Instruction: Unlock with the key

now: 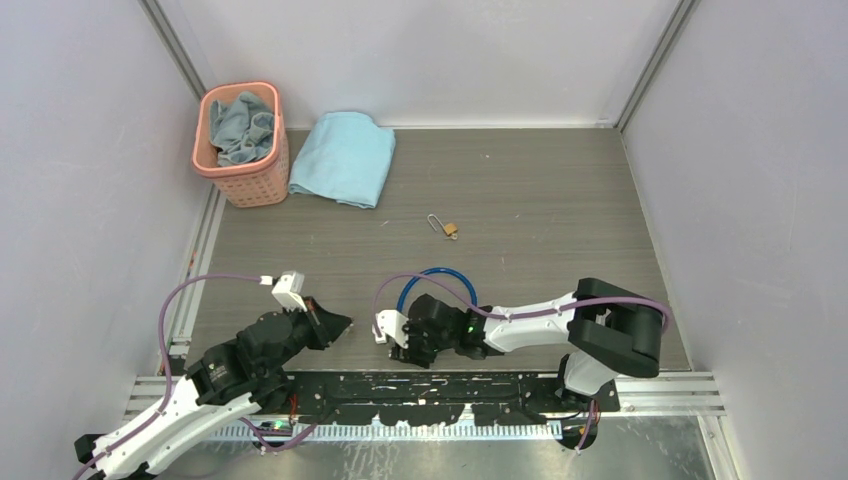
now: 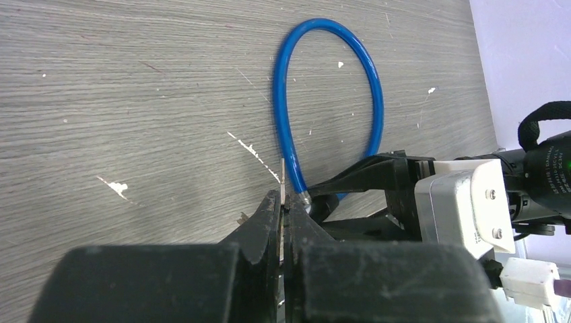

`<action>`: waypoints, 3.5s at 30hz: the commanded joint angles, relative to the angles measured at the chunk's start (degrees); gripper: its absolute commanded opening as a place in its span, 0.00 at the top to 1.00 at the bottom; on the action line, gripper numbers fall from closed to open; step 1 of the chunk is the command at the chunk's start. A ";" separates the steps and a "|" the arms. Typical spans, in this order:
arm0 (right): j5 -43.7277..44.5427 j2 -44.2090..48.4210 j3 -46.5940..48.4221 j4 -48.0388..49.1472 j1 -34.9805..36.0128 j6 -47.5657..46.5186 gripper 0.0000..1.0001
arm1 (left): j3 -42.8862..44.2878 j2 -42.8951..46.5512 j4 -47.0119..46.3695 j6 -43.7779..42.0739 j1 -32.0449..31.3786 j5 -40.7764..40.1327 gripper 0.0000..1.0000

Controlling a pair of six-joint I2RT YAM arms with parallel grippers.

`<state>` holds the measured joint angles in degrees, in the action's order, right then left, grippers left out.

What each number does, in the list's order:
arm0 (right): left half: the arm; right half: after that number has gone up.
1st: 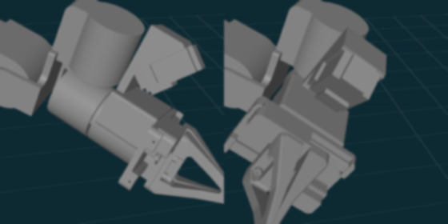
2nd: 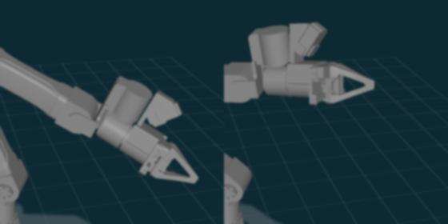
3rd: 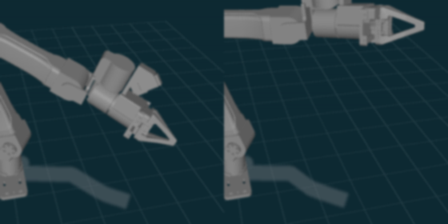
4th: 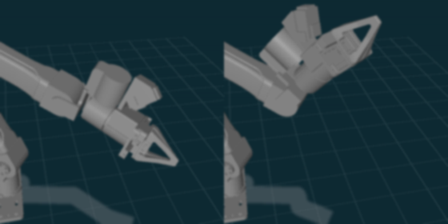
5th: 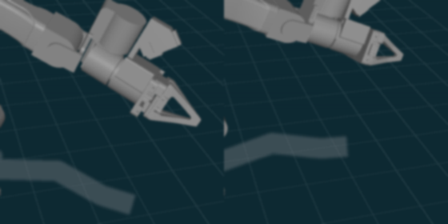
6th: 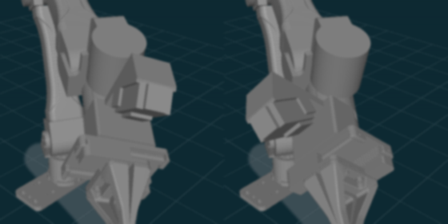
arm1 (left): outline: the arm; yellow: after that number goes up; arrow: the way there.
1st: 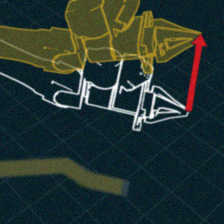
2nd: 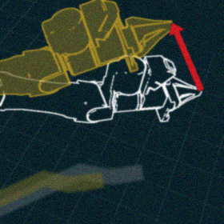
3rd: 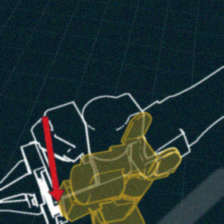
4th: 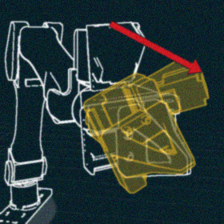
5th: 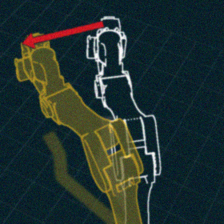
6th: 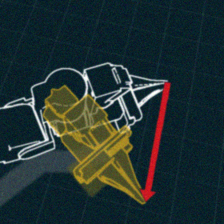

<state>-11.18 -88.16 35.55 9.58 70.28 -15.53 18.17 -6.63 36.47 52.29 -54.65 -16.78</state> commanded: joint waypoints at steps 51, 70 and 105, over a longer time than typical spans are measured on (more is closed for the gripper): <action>10.98 24.75 -15.24 34.04 2.55 -11.34 0.99 | 18.13 -12.85 -5.95 -9.20 -0.05 25.51 1.00; 17.88 20.38 -14.14 32.34 6.54 -17.19 0.99 | 19.05 -18.75 -0.76 -8.10 -0.04 22.07 1.00; 21.96 19.87 -14.63 36.91 9.06 -19.89 0.99 | 13.17 -21.89 -8.92 -2.55 0.00 18.41 1.00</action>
<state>9.82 -69.52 19.55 38.96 78.70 -33.52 31.55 -28.23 31.46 49.21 -54.65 2.35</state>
